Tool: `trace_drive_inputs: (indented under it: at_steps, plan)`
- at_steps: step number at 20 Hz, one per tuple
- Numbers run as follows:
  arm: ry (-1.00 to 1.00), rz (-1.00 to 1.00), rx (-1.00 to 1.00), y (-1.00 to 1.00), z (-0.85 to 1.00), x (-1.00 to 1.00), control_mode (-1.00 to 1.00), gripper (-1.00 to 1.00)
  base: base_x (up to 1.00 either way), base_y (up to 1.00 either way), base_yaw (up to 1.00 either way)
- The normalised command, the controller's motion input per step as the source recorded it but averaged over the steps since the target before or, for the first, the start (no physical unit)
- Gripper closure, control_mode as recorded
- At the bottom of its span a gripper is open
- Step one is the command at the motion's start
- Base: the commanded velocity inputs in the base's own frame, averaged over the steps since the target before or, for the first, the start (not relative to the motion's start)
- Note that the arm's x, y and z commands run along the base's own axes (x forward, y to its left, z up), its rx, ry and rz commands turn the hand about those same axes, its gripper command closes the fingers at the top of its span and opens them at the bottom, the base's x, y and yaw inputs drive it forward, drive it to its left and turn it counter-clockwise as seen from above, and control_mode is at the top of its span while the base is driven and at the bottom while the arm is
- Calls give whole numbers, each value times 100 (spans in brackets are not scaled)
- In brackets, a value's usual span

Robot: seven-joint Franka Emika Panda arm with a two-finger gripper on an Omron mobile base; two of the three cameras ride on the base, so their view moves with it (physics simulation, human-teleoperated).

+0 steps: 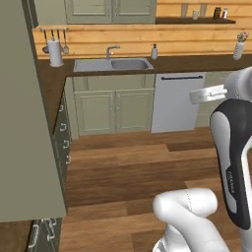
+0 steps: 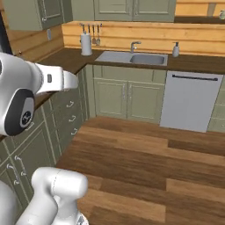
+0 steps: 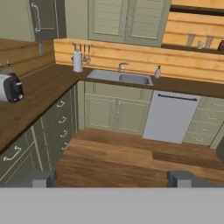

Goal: Gather all objects into one cabinet and sort the glasses and bowls to opposite sides.

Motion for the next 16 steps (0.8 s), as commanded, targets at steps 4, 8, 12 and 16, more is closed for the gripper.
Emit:
trace_drive_inputs:
  at_steps: [4, 8, 12, 16]
  plan:
    - [0, 0, 0, 0, 0, 0, 100, -100, 34, 10, -14]
    - [0, 0, 0, 0, 0, 0, 100, -100, 70, 0, -32]
    - [0, 0, 0, 0, 0, 0, 100, -100, 39, 15, -3]
    - [0, 0, 0, 0, 0, 0, 100, -100, 70, 0, -16]
